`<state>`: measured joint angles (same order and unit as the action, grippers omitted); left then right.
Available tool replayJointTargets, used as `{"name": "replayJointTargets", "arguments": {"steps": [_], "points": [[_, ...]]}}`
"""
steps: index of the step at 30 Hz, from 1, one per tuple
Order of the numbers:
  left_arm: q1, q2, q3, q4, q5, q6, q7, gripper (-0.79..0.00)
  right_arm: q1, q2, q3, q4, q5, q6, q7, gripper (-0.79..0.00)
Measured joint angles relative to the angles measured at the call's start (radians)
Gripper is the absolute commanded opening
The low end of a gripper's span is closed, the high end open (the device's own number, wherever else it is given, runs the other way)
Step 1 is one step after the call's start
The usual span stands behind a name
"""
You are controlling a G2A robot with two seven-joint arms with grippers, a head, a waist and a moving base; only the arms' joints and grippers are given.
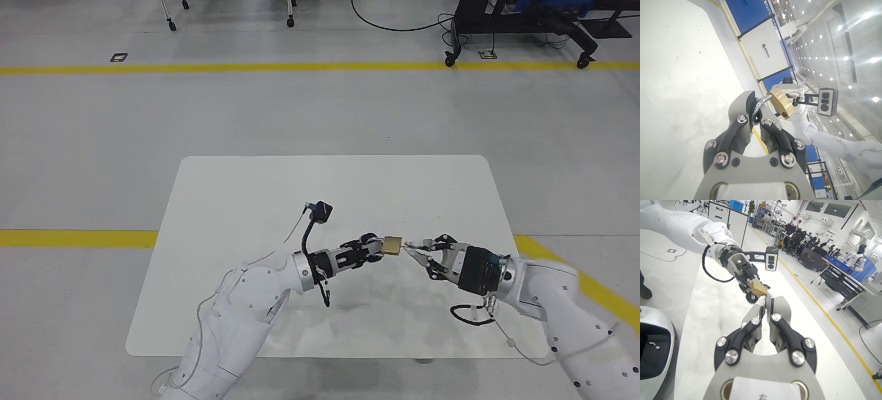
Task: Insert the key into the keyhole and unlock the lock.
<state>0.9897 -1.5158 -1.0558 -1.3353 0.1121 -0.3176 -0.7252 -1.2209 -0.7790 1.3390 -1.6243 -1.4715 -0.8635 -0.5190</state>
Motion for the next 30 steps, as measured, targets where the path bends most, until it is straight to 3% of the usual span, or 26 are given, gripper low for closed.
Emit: {"name": "replayJointTargets", "arguments": {"steps": [4,10,19,20,21,22,26,30], "points": [[0.016,0.007,-0.005,-0.024,-0.028,0.040,-0.039,-0.785,0.015,-0.004,-0.011,0.005,-0.016,0.012,0.021,-0.493],[0.026,0.019,-0.004,-0.074,-0.038,0.176,-0.129,-0.785,0.022,-0.007,-0.013,0.015,-0.028,0.019,0.011,-0.499],[0.047,0.035,-0.025,-0.124,-0.025,0.231,-0.127,-0.785,0.023,-0.010,-0.003,0.019,-0.027,0.025,-0.016,-0.465],[0.052,0.039,-0.030,-0.140,-0.005,0.255,-0.131,-0.785,0.022,-0.009,0.002,0.017,-0.031,0.026,-0.026,-0.413],[0.057,0.043,-0.034,-0.155,0.014,0.280,-0.142,-0.785,0.020,-0.009,0.007,0.016,-0.037,0.029,-0.036,-0.037],[0.061,0.048,-0.037,-0.172,0.041,0.313,-0.158,-0.785,0.019,-0.008,0.011,0.014,-0.047,0.032,-0.047,0.000],[0.102,0.075,-0.053,-0.273,0.221,0.503,-0.243,-0.785,0.009,-0.005,0.029,0.018,-0.089,0.062,-0.083,0.000],[0.167,0.097,-0.087,-0.373,0.326,0.630,-0.280,-0.785,0.009,-0.005,0.029,0.018,-0.088,0.062,-0.082,0.000]]}}
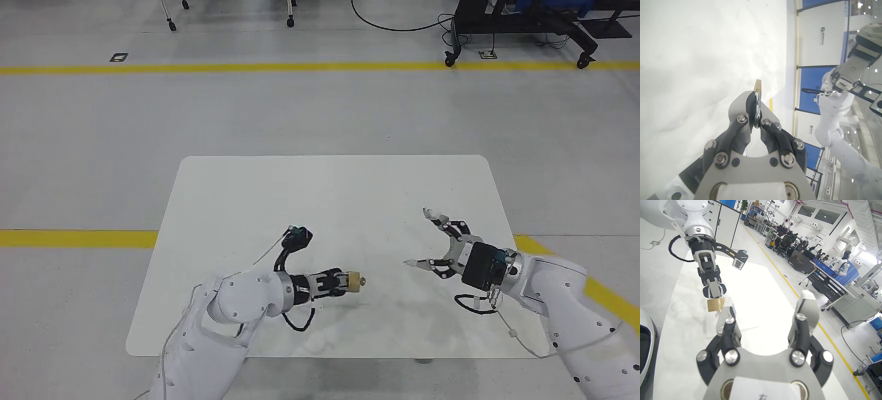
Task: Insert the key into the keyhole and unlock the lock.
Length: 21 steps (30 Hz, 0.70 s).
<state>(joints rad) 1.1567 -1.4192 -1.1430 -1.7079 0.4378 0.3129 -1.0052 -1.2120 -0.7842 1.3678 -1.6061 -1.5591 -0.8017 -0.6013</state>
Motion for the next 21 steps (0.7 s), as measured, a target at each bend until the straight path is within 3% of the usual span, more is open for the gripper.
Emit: {"name": "replayJointTargets", "arguments": {"steps": [7,8,9,10,12,13,15,16,17,21], "points": [[0.073,0.027,-0.038,-0.062,0.155,0.093,0.008,-0.785,0.000,0.000,0.000,0.000,0.000,0.000,0.000,0.000],[0.076,0.029,-0.041,-0.057,0.179,0.104,0.018,-0.754,0.000,0.000,0.000,0.000,0.000,0.000,0.000,0.000],[0.078,0.031,-0.046,-0.052,0.194,0.112,0.030,-0.646,0.000,0.000,0.000,0.000,0.000,0.000,0.000,0.000],[0.080,0.032,-0.052,-0.049,0.202,0.119,0.043,-0.588,0.000,0.000,0.000,0.000,0.000,0.000,0.000,0.000],[0.089,0.035,-0.077,-0.051,0.185,0.115,0.079,-0.523,0.000,0.000,0.000,0.000,0.000,0.000,0.000,0.000],[0.096,0.036,-0.089,-0.052,0.181,0.110,0.095,-0.428,0.000,0.000,0.000,0.000,0.000,0.000,0.000,0.000],[0.111,0.041,-0.105,-0.056,0.193,0.099,0.121,-0.351,0.000,0.000,0.000,0.000,0.000,0.000,0.000,0.000],[0.116,0.043,-0.108,-0.054,0.202,0.096,0.122,-0.151,0.000,0.000,0.000,0.000,0.000,0.000,0.000,0.000],[0.120,0.046,-0.113,-0.050,0.208,0.093,0.117,0.000,0.000,0.000,0.000,0.000,0.000,0.000,0.000,0.000],[0.128,0.050,-0.130,-0.059,0.187,0.093,0.114,0.000,0.000,0.000,0.000,0.000,0.000,0.000,0.000,0.000]]}}
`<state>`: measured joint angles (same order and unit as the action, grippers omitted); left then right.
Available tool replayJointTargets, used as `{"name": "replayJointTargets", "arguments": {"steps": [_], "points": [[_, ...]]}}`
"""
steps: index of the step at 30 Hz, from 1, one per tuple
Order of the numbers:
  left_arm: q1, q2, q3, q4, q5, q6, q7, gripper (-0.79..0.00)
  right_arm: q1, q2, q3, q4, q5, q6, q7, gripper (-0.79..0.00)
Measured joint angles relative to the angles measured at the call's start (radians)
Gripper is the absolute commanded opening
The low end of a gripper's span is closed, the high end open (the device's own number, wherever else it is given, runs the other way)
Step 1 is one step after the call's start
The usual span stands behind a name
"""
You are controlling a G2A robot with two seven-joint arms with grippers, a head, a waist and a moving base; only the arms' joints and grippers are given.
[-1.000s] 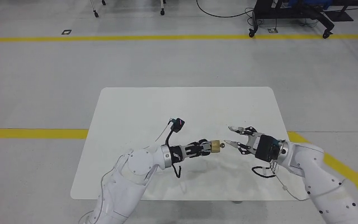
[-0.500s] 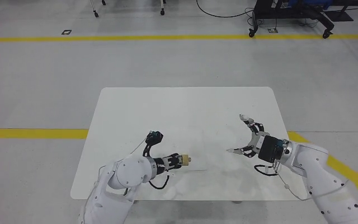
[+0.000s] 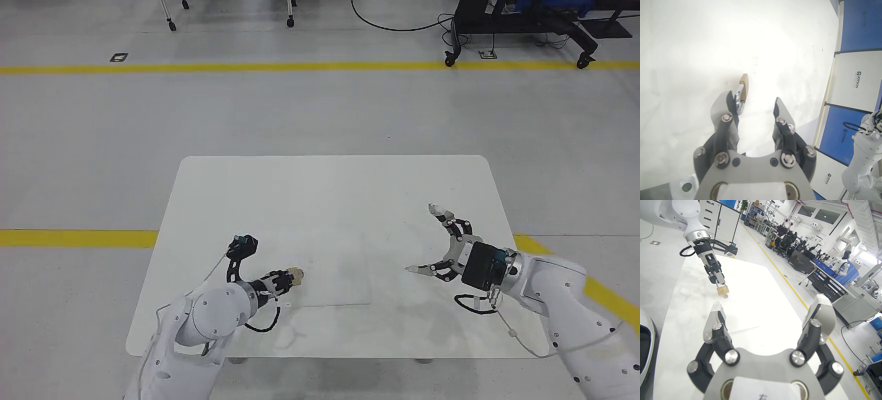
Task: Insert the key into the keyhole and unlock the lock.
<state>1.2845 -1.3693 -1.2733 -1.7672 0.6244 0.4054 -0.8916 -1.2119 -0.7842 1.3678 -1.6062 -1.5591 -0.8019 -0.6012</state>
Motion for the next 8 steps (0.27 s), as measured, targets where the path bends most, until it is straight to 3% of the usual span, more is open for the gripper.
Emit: {"name": "replayJointTargets", "arguments": {"steps": [8], "points": [[0.037,0.009,-0.028,-0.198,-0.020,0.012,0.028,0.000,0.000,0.000,0.000,0.000,0.000,0.000,0.000,0.000]]}}
